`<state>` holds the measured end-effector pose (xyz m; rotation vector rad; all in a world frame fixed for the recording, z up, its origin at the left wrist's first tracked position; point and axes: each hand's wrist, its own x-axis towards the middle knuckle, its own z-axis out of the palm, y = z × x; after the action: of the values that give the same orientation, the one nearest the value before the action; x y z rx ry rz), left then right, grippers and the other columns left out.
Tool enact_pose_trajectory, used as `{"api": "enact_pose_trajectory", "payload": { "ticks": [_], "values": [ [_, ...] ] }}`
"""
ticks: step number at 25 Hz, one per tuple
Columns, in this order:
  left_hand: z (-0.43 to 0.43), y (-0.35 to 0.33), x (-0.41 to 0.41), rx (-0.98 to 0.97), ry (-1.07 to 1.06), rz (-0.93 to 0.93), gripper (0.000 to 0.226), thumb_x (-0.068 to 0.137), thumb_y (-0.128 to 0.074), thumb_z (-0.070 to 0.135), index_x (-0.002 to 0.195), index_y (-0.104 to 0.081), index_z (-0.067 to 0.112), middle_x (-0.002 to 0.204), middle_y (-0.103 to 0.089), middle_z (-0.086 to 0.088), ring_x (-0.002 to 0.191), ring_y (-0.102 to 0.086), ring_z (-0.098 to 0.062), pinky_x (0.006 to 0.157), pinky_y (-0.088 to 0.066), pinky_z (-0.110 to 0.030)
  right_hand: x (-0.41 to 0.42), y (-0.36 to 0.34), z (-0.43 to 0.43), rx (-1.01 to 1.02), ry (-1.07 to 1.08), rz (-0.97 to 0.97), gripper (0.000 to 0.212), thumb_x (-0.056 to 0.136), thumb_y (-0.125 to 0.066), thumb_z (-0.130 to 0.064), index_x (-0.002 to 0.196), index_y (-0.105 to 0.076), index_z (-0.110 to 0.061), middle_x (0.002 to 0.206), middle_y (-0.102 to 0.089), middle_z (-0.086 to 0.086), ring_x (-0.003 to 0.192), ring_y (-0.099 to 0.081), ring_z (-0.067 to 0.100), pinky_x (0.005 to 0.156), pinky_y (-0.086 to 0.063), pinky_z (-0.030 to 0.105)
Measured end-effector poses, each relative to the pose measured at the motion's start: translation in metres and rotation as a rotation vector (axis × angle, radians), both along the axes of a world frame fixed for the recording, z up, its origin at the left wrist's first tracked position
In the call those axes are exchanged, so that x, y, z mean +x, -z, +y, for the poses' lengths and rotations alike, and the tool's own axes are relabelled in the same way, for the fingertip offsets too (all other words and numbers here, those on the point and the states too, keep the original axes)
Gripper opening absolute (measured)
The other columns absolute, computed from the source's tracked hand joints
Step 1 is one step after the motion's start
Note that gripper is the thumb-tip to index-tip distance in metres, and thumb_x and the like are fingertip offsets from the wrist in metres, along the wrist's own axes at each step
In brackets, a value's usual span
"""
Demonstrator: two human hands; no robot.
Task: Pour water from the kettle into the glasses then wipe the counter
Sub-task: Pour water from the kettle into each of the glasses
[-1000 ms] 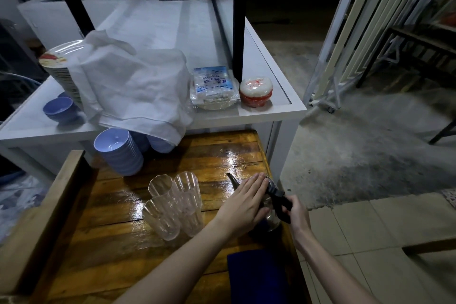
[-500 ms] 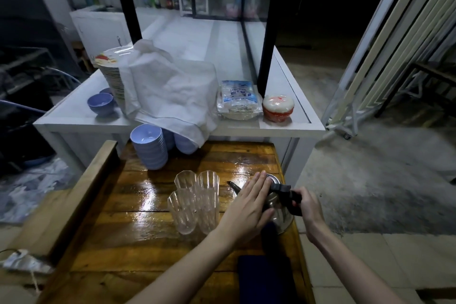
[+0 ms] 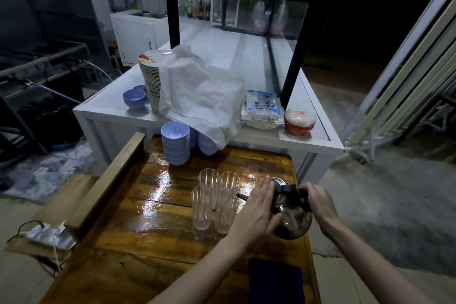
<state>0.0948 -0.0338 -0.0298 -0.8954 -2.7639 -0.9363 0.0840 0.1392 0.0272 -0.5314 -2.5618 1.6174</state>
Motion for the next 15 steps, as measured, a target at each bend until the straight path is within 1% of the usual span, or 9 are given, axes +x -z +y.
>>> {"api": "enact_pose_trajectory", "payload": {
  "ticks": [4, 5, 7, 9, 12, 14, 15],
  "values": [
    [-0.0034, -0.0029, 0.0035, 0.032, -0.012, -0.022, 0.072, 0.101, -0.033, 0.044, 0.153, 0.007, 0.015, 0.160, 0.016, 0.002, 0.147, 0.019, -0.007, 0.120, 0.008, -0.025, -0.0040, -0.0020, -0.0019, 0.088, -0.036, 0.011, 0.038, 0.095, -0.044, -0.019, 0.073, -0.064, 0.005, 0.067, -0.058, 0.010, 0.062, -0.051, 0.021, 0.055, -0.037, 0.032],
    [-0.0043, -0.0033, 0.0033, 0.043, -0.017, -0.031, 0.070, 0.101, -0.032, 0.042, 0.153, 0.008, 0.016, 0.159, 0.017, 0.003, 0.147, 0.019, -0.006, 0.120, 0.009, -0.025, -0.0050, -0.0025, -0.0023, 0.107, -0.048, 0.020, 0.039, 0.095, -0.045, -0.020, 0.070, -0.064, 0.004, 0.065, -0.057, 0.011, 0.061, -0.050, 0.021, 0.055, -0.036, 0.032],
    [-0.0055, -0.0046, 0.0028, 0.059, -0.018, -0.042, 0.067, 0.101, -0.028, 0.040, 0.152, 0.008, 0.015, 0.159, 0.016, 0.003, 0.147, 0.017, -0.007, 0.121, 0.007, -0.026, -0.0060, -0.0041, -0.0033, 0.138, -0.065, 0.037, 0.036, 0.093, -0.046, -0.020, 0.064, -0.059, -0.005, 0.062, -0.053, 0.010, 0.059, -0.048, 0.021, 0.055, -0.034, 0.032],
    [-0.0058, -0.0060, 0.0024, 0.058, -0.014, -0.048, 0.065, 0.101, -0.026, 0.039, 0.151, 0.008, 0.015, 0.159, 0.016, 0.002, 0.148, 0.017, -0.008, 0.120, 0.008, -0.024, -0.0075, -0.0055, -0.0039, 0.161, -0.064, 0.048, 0.036, 0.093, -0.047, -0.019, 0.061, -0.057, -0.007, 0.060, -0.053, 0.010, 0.058, -0.047, 0.021, 0.054, -0.033, 0.032],
    [-0.0049, -0.0076, 0.0028, 0.062, -0.018, -0.047, 0.064, 0.103, -0.029, 0.034, 0.151, 0.008, 0.014, 0.158, 0.017, 0.003, 0.147, 0.017, -0.008, 0.116, 0.014, -0.017, -0.0086, -0.0053, -0.0035, 0.197, -0.061, 0.051, 0.037, 0.092, -0.047, -0.021, 0.063, -0.061, -0.004, 0.061, -0.054, 0.011, 0.059, -0.048, 0.022, 0.055, -0.034, 0.032],
    [-0.0035, -0.0079, 0.0026, 0.071, -0.021, -0.050, 0.064, 0.103, -0.029, 0.032, 0.152, 0.008, 0.014, 0.158, 0.017, 0.002, 0.147, 0.018, -0.008, 0.114, 0.016, -0.015, -0.0094, -0.0045, -0.0020, 0.195, -0.064, 0.051, 0.039, 0.092, -0.047, -0.021, 0.065, -0.063, 0.002, 0.061, -0.055, 0.012, 0.060, -0.048, 0.022, 0.056, -0.035, 0.033],
    [-0.0028, -0.0080, 0.0025, 0.077, -0.024, -0.051, 0.064, 0.103, -0.029, 0.032, 0.152, 0.008, 0.014, 0.159, 0.017, 0.002, 0.147, 0.018, -0.008, 0.114, 0.016, -0.015, -0.0104, -0.0047, -0.0013, 0.191, -0.068, 0.055, 0.039, 0.092, -0.047, -0.022, 0.065, -0.063, 0.002, 0.061, -0.055, 0.012, 0.060, -0.048, 0.022, 0.056, -0.035, 0.033]
  ]
}}
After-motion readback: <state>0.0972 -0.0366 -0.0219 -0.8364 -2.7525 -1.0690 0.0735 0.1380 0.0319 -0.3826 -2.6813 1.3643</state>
